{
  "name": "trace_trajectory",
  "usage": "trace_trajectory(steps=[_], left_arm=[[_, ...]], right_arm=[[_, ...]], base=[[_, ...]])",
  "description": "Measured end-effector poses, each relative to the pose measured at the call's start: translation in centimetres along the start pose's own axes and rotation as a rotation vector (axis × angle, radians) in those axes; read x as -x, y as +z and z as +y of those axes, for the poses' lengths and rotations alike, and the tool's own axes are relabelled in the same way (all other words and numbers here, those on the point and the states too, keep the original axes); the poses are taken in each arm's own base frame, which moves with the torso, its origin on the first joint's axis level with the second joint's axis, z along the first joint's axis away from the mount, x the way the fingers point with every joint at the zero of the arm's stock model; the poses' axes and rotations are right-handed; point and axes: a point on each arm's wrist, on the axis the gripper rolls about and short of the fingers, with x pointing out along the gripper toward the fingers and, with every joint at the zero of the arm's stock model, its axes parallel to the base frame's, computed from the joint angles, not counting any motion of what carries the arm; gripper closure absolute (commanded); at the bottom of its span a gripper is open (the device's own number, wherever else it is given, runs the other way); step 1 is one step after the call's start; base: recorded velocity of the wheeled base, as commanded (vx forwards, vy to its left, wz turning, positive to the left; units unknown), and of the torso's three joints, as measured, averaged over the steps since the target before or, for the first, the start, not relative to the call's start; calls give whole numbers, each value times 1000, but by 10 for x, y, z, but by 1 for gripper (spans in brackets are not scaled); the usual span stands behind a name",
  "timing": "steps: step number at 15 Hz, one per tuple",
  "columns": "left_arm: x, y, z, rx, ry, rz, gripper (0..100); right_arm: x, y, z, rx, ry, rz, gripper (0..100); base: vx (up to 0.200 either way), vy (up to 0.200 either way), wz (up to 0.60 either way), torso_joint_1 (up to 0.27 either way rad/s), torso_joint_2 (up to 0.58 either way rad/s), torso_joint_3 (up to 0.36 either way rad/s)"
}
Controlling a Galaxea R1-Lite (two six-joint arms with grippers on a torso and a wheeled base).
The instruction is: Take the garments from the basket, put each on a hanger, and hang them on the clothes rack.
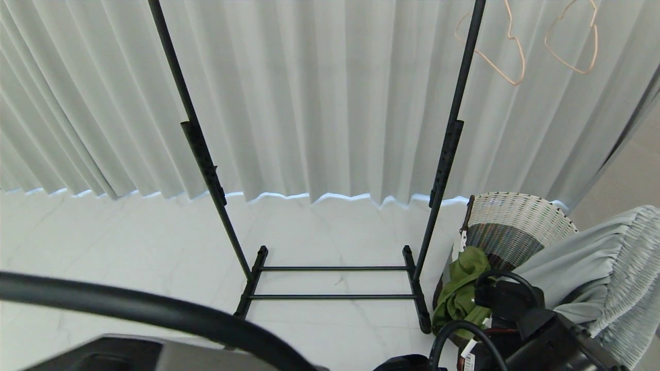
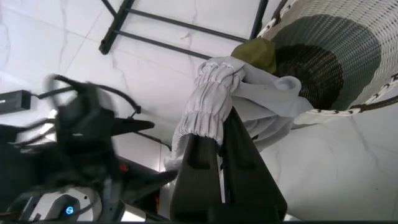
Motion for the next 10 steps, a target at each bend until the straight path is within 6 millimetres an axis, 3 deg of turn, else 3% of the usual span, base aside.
trace_trajectory(steps=[3, 6, 7, 10], left_arm=[[-25, -13, 14, 11, 64, 30, 0], [-34, -21, 17, 9, 80, 51, 0], [-34, -23, 18, 8, 82, 55, 100], [-35, -25, 18, 12, 85, 61, 100]], right_arm=[[1, 0, 0, -1, 0, -9, 100], [1, 1, 0, 0, 0, -17, 100], [1, 1, 0, 0, 0, -16, 100], [0, 0, 0, 0, -1, -14, 100]], base=[[0, 0, 0, 0, 0, 0], [0, 0, 0, 0, 0, 0], [0, 0, 0, 0, 0, 0], [0, 0, 0, 0, 0, 0]])
